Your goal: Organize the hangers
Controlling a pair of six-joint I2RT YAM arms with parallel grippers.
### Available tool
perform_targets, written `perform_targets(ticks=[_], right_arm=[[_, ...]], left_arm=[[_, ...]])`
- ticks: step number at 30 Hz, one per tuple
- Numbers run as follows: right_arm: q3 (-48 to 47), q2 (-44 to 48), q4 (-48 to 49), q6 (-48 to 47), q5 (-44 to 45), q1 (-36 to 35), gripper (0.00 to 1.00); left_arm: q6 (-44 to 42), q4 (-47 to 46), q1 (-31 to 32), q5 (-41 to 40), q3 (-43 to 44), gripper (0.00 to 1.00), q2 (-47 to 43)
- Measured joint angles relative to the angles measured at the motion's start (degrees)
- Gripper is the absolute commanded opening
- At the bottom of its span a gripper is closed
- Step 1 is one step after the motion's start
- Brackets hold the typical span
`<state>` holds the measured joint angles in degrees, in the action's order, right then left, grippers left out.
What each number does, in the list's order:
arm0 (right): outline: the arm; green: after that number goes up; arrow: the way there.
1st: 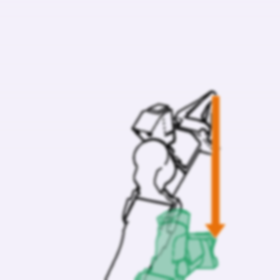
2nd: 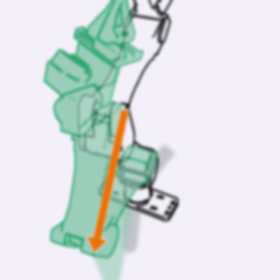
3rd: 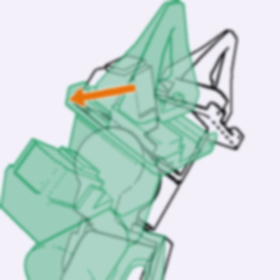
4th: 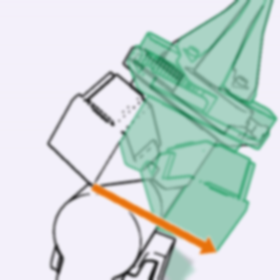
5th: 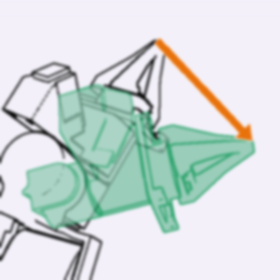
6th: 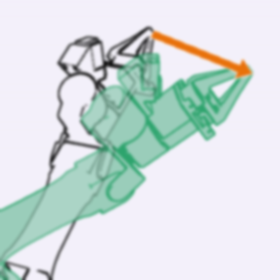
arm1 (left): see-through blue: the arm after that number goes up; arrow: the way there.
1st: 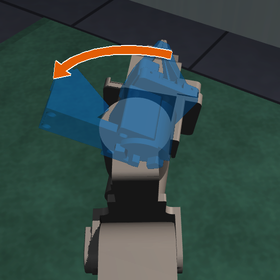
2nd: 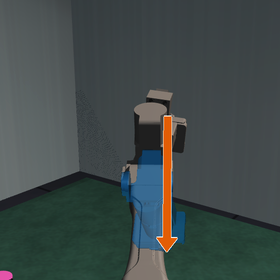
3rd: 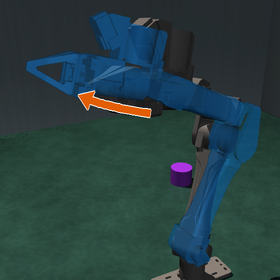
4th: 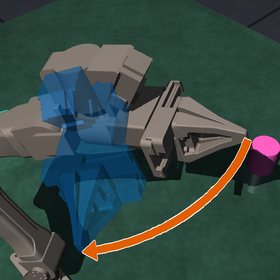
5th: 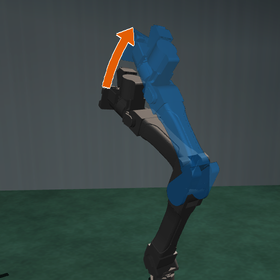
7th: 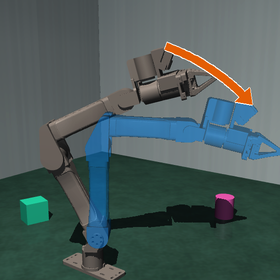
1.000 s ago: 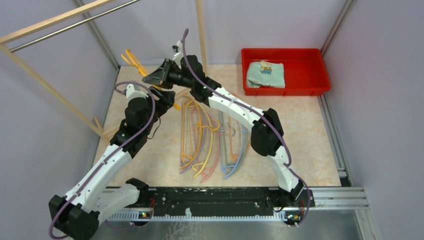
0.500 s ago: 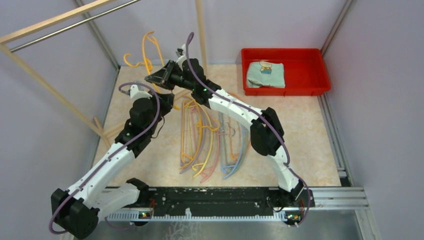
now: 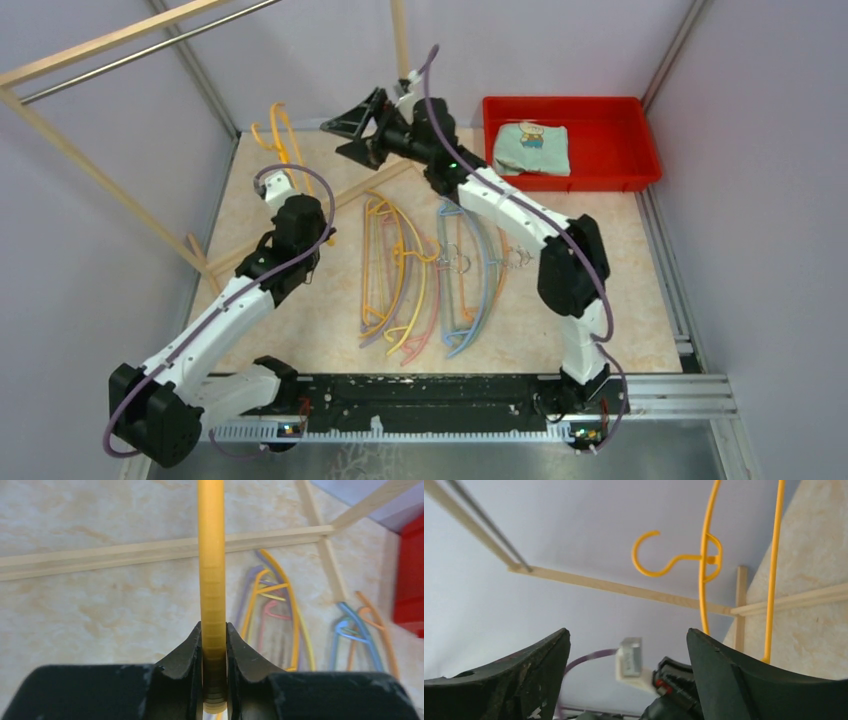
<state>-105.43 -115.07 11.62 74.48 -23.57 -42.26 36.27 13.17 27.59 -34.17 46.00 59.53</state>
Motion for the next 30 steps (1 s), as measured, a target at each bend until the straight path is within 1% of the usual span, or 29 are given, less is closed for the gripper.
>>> perform_targets(ticks=[3, 5, 11, 15, 18, 21, 24, 30], right_arm=[[1.9, 5.9, 0.13, -0.87, -2.99, 3.32, 0.89], [1.92, 9.66, -2.36, -4.04, -4.57, 5.55, 0.9], [1.95, 18.1, -18.12, -20.11, -5.2, 9.44, 0.9], [7.1, 23.23, -24.06, -26.86, -5.27, 11.93, 0.9], [10.73, 24.57, -26.34, -29.22, -5.53, 13.84, 0.9], [13.29, 24.39, -27.78, -30.16, -5.51, 14.73, 0.9], [13.92, 23.87, -28.09, -30.45, -5.84, 14.78, 0.9], [13.92, 23.5, -27.58, -30.53, -6.34, 14.84, 0.9]], left_arm=[[-3.19, 3.63, 0.0, -4.24, 1.11, 0.0, 0.0], [-4.87, 6.4, 0.0, -6.58, 3.04, 0.0, 0.0], [-7.61, 12.48, 0.46, -13.62, 9.84, 0.0, -0.81], [-8.48, 14.38, 2.08, -18.16, 13.05, 0.0, -2.38], [-9.9, 14.36, 3.65, -20.44, 15.43, 0.0, -2.29], [-13.49, 13.2, 6.78, -23.34, 17.64, 0.0, -1.92], [-18.01, 9.9, 8.96, -25.22, 19.76, 0.0, -1.31], [-23.1, 5.33, 9.33, -26.8, 23.28, 0.0, 0.66]])
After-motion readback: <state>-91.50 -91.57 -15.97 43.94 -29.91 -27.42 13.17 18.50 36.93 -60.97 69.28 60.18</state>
